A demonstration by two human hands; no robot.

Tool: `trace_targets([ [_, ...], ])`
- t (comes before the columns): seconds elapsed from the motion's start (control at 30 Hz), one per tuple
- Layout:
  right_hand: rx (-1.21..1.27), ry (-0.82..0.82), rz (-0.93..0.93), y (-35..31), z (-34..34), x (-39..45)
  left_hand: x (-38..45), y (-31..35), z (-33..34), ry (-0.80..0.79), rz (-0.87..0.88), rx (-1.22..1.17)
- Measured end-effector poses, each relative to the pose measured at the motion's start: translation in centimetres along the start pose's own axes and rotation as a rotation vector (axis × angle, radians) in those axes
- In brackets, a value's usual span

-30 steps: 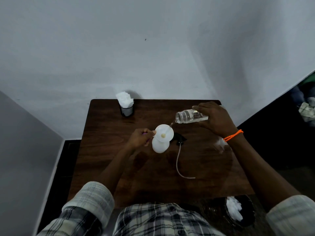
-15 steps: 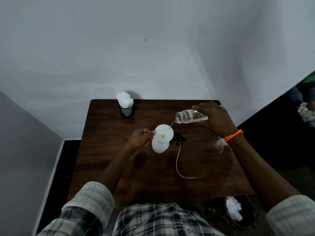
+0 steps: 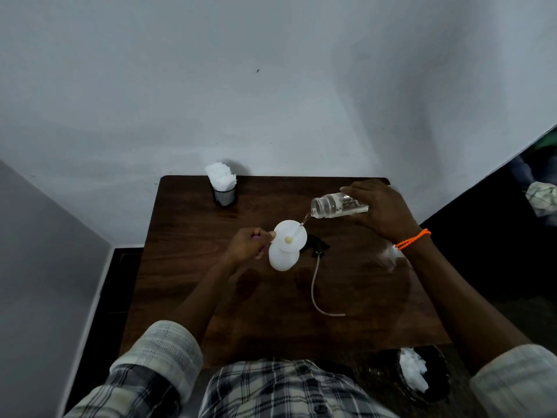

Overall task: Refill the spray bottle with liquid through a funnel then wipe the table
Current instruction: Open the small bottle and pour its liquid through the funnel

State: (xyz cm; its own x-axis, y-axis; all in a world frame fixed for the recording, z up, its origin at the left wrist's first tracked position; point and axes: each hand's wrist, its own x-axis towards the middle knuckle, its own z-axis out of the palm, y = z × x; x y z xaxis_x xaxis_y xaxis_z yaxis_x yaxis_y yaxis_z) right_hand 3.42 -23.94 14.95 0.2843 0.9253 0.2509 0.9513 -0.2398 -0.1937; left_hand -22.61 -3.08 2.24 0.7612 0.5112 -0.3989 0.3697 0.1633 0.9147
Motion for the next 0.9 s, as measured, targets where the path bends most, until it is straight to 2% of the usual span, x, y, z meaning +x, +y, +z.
trace_targets([
  [0.9,-0.017,0.015,-0.022,0.18,0.22,0.17,0.04,0.1,0.21,-0.001,0.016,-0.025],
])
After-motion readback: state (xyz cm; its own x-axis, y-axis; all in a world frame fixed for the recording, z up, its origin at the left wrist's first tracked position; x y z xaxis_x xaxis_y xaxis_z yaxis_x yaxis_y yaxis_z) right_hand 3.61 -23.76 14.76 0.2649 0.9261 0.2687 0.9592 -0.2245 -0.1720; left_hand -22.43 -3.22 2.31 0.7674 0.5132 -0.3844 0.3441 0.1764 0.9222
